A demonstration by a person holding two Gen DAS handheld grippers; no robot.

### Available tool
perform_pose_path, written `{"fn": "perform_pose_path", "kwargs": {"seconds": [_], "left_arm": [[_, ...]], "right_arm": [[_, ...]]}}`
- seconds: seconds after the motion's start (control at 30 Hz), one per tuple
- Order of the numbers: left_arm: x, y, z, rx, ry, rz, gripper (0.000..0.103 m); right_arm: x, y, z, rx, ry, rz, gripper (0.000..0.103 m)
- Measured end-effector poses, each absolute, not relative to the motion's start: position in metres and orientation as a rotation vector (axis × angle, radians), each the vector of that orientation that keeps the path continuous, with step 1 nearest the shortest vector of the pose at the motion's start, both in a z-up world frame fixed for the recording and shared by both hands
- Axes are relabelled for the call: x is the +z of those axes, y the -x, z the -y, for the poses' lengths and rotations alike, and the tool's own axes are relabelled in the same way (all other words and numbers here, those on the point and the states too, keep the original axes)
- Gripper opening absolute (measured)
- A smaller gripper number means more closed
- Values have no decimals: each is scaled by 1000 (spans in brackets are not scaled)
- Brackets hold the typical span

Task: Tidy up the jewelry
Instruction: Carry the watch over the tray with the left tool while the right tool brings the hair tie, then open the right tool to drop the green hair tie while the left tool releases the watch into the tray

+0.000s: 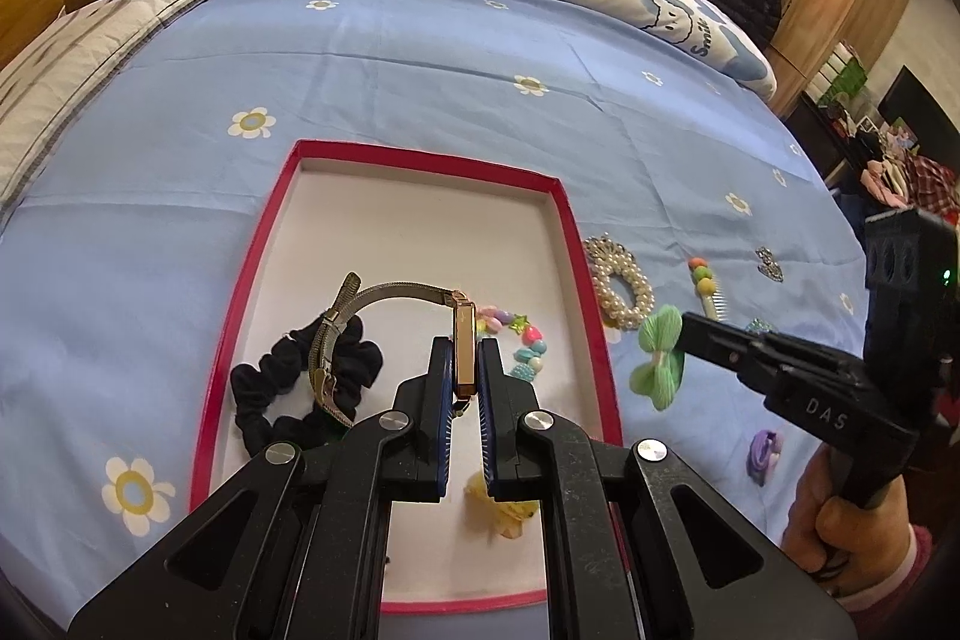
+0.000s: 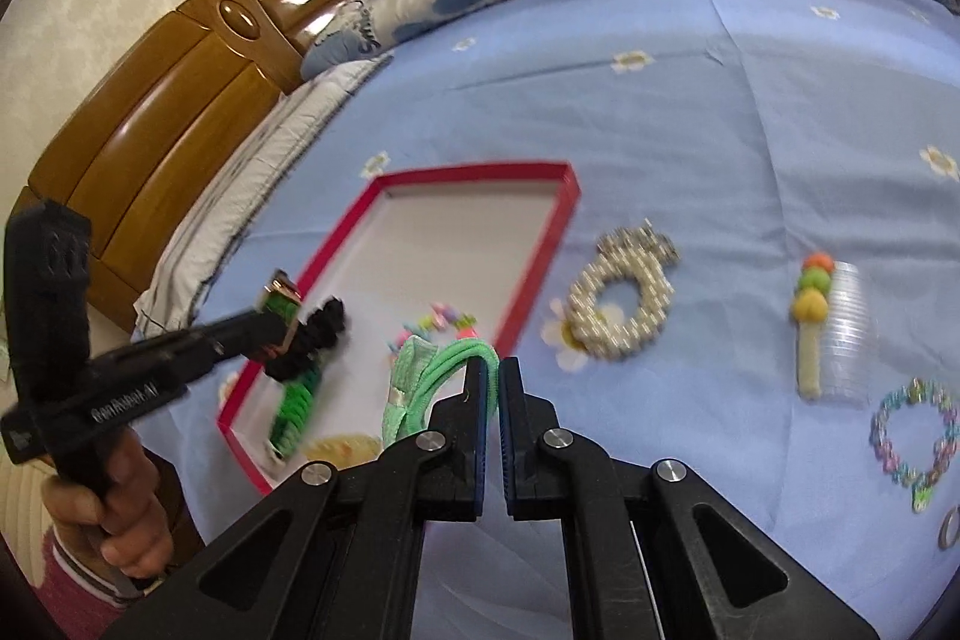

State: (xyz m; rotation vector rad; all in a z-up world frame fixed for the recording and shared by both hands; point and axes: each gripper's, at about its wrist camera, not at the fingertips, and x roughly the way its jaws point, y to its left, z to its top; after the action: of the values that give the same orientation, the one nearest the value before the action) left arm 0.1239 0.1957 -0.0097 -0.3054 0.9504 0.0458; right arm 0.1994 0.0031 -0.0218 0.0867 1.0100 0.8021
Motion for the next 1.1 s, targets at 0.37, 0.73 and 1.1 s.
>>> {"fn": "perform_pose_path", "kwargs": {"seconds": [0.37,0.73,1.1], "left_arm": [[-19,-146,-218,73,294,-968,6],[-43,-184,-239,114,281,-1023,6],[-75,-207,-241,149,252,-1106,6]], "right_arm": [[-30,-224,-54,840,-82,-1029,3],[-48,-257,-82,818,-75,-1068,3],[-72,-270,-99,787,23,-1112,4]]}}
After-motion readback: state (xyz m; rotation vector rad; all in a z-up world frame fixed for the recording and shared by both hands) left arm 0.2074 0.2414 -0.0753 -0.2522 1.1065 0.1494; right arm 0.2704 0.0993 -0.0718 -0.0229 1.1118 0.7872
